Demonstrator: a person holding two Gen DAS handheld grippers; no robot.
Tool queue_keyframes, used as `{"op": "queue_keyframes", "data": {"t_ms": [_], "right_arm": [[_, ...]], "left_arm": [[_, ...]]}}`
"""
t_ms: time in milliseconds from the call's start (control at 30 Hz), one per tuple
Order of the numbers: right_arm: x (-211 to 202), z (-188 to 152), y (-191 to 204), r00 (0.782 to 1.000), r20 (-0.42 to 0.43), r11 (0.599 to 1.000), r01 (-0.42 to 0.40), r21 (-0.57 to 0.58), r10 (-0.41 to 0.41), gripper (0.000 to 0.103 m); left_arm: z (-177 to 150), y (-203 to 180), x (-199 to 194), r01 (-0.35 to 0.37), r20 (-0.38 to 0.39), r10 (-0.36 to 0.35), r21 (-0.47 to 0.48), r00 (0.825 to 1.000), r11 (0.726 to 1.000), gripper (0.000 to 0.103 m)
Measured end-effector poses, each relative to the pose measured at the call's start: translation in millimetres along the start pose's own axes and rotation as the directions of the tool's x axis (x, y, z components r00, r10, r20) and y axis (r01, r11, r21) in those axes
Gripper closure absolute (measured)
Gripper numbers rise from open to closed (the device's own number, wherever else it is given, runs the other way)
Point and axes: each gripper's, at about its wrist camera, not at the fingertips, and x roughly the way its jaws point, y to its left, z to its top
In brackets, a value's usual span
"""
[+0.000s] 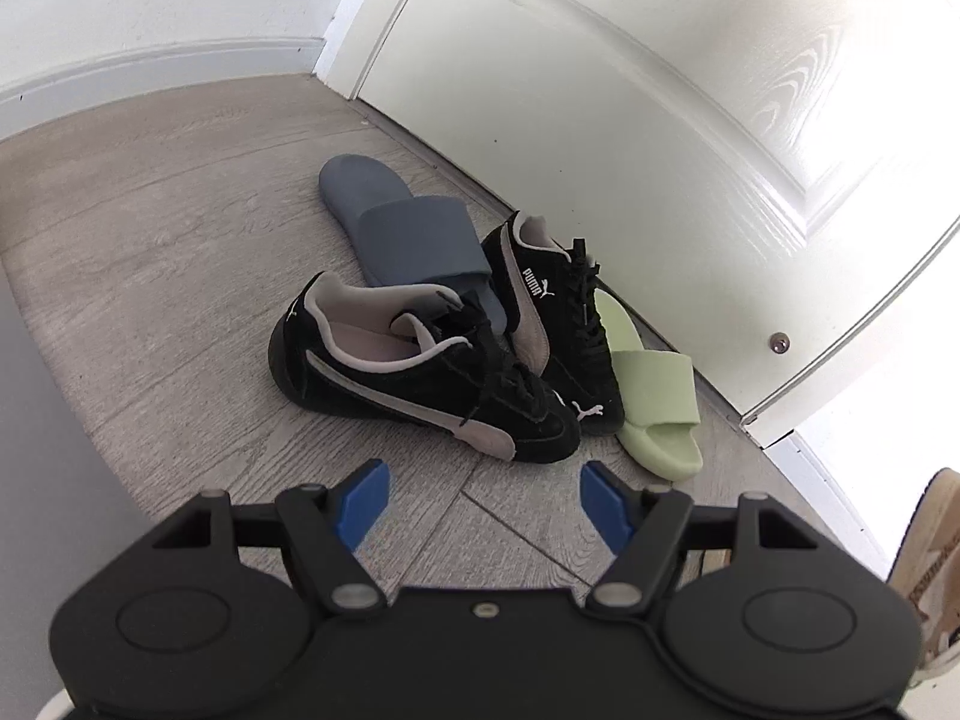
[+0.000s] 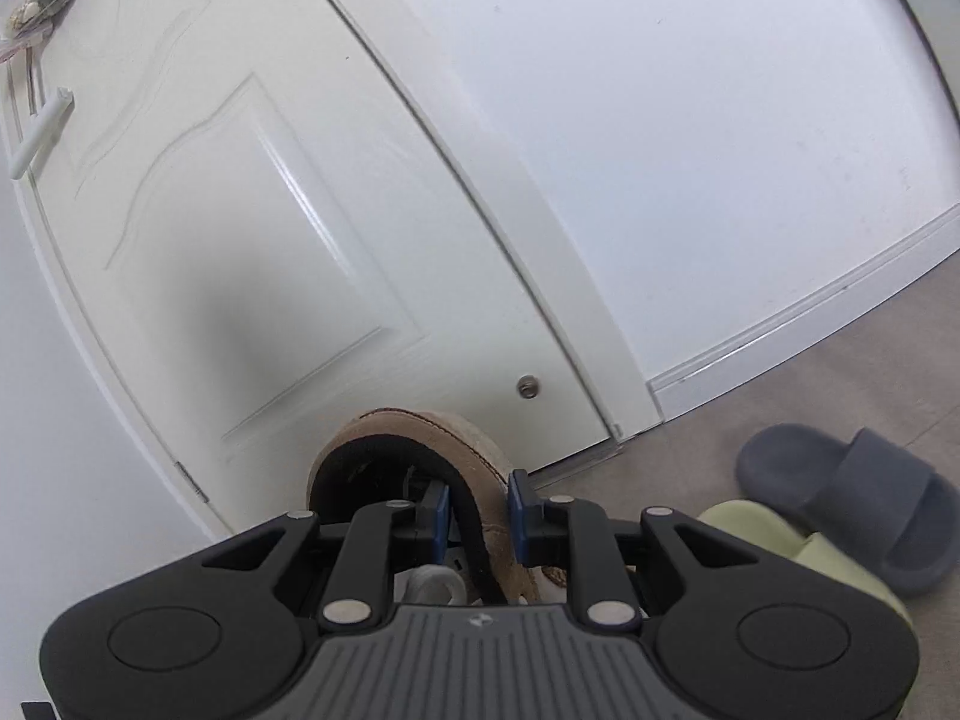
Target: Organize scattered shoes
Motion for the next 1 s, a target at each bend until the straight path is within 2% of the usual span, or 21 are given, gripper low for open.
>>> {"op": "queue_keyframes", "data": {"t_ms": [67,133,167,267,300,400,467,667,833,900,1000], "right_arm": [[-6,-2,-15,0.999,-0.005,0.999,0.051,0.013,-0.051,0.08],[-7,-7,-32,0.996,-0.021,0.995,0.086,0.057,-0.085,0.08],[-6,-10,-38,0.995,-0.027,0.992,0.1,0.076,-0.098,0.08],[2,-25,-57,0.989,-0.056,0.979,0.141,0.148,-0.134,0.08],[6,-29,-62,0.987,-0.068,0.973,0.156,0.172,-0.147,0.08],[13,-40,-76,0.98,-0.078,0.964,0.194,0.183,-0.183,0.081],[27,-40,-87,0.978,-0.102,0.964,0.196,0.179,-0.18,0.081],[57,-32,-103,0.978,-0.142,0.973,0.176,0.151,-0.155,0.081],[60,-33,-104,0.979,-0.162,0.955,0.158,0.25,-0.12,0.08],[59,-38,-96,0.977,-0.168,0.955,0.17,0.243,-0.132,0.08],[59,-45,-93,0.975,-0.192,0.943,0.165,0.29,-0.112,0.08]], "left_arm": [[-2,-15,-3,-0.019,0.015,0.018,0.069,1.0,0.997,0.032],[-12,-40,-8,-0.038,0.056,0.028,0.177,0.998,0.984,0.032],[-16,-48,-7,-0.028,0.054,0.017,0.205,0.998,0.978,0.032],[-27,-64,4,0.041,-0.028,-0.035,0.241,0.999,0.97,0.032],[-32,-69,8,0.041,-0.05,-0.028,0.274,0.998,0.961,0.032],[-38,-76,12,0.001,-0.038,0.012,0.334,0.999,0.943,0.032],[-39,-76,14,0.021,-0.061,-0.001,0.331,0.998,0.943,0.032],[-45,-83,17,-0.005,-0.049,0.025,0.376,0.998,0.927,0.032],[-54,-95,13,-0.022,-0.019,0.034,0.455,0.999,0.89,0.032],[-55,-97,12,-0.019,-0.019,0.032,0.467,0.999,0.884,0.032],[-54,-96,12,-0.012,-0.026,0.026,0.46,0.999,0.888,0.032]]}}
